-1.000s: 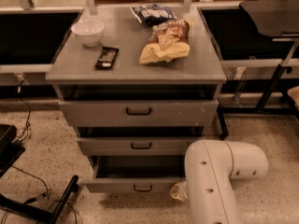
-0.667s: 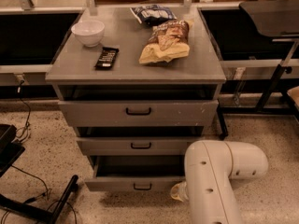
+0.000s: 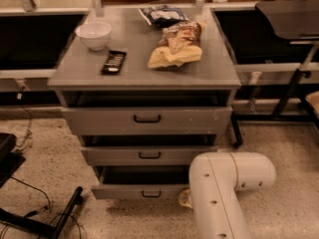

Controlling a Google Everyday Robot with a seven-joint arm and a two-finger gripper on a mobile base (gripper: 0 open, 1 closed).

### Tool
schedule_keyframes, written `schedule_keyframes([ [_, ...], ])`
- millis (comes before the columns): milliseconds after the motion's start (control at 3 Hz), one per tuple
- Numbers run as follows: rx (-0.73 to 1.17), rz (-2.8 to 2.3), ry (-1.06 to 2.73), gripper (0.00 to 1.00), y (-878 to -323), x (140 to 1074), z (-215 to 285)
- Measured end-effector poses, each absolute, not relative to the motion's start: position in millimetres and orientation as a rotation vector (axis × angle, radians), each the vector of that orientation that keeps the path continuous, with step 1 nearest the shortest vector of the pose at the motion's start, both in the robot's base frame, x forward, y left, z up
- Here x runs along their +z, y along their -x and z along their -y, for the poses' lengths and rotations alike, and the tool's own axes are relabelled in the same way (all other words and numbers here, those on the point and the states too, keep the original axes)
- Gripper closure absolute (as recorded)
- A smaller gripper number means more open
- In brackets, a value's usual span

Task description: Close bottom drawer

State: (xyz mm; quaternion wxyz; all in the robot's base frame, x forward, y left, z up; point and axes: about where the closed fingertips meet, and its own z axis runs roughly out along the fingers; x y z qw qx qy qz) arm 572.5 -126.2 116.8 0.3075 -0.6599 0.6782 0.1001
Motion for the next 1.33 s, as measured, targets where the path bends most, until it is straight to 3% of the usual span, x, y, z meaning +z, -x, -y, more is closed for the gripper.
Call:
schedule_keyframes([
  [1333, 0.249, -1.712, 1.685, 1.00, -620.4, 119.3, 127.4],
])
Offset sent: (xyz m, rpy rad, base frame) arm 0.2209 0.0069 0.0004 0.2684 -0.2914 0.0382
